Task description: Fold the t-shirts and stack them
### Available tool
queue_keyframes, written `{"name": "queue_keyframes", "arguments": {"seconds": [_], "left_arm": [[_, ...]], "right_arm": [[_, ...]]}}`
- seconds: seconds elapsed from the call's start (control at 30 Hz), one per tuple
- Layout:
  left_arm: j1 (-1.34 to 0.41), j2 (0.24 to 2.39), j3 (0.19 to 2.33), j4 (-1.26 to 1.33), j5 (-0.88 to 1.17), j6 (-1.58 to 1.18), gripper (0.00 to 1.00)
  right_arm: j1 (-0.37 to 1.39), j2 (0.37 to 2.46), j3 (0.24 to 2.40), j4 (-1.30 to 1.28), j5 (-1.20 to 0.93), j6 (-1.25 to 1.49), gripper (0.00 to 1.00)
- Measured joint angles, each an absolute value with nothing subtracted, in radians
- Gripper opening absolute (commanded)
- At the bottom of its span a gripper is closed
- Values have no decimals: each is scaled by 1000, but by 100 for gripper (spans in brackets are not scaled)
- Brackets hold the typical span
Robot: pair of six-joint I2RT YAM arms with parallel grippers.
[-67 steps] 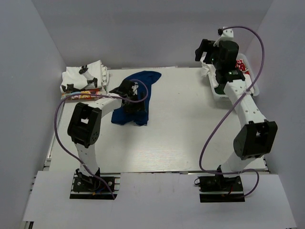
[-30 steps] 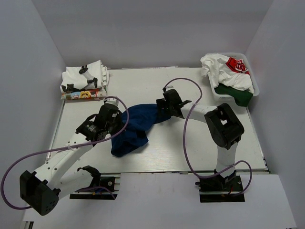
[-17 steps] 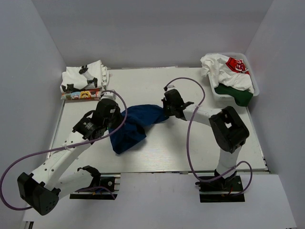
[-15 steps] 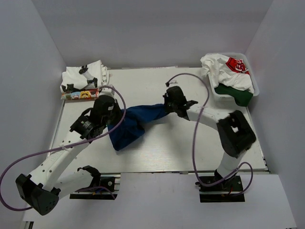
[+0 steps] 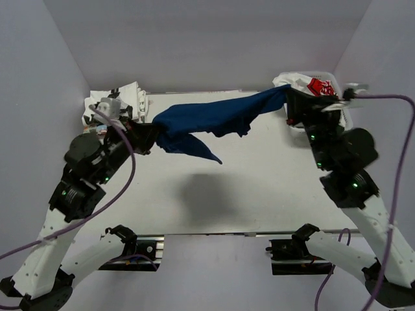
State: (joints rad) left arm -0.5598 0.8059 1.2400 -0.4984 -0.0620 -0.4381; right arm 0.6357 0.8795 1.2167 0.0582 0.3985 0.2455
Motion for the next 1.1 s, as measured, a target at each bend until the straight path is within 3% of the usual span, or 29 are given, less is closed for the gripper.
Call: {"name": "queue_keyframes", "arguments": {"seconds": [0.17,0.27,0.3,0.37,0.4,0.43,0.47,0.53,0.57,0.6,0.67,0.7,0.73,0.9,1.1], "left_arm": [[-558,707,1282,-442,50,-416,2],[-558,694,1289,-409,68,-420,15],[-558,711,1294,-408,63,-423,15],[-558,794,1304,-414,30,-441,18],[-556,852,1311,-422,2,-450,25],[-553,921,1315,-429,-27,-459,40],[-550,999,1315,-439,-62,-466,98],[-541,1159,1308,-460,-117,-482,99],[-538,1247,1299,-474,-142,-492,99],[-533,1338,1291,-508,-169,-505,99],[-527,1463,1272,-580,-204,-518,99],[-525,1503,1254,-609,-216,-524,99],[-525,1518,1223,-635,-228,-531,99],[-522,1351,1038,-654,-219,-562,99],[-543,1209,863,-566,-59,-566,99]], "right_arm": [[636,741,1257,20,352,212,0],[637,701,1263,-3,382,209,0],[637,704,1262,-14,405,211,0],[637,742,1257,-43,481,225,0],[635,775,1248,-51,524,236,0],[632,815,1224,-56,567,257,0],[627,854,1186,-65,601,276,0],[610,957,1097,-102,642,339,0],[598,1018,1055,-122,647,368,9],[582,1103,1015,-152,645,399,32],[551,1267,984,-231,613,441,42],[540,1336,980,-274,593,455,82],[531,1381,976,-306,574,471,90],[524,1362,970,-323,490,466,90],[525,1251,904,-256,393,443,90]]}}
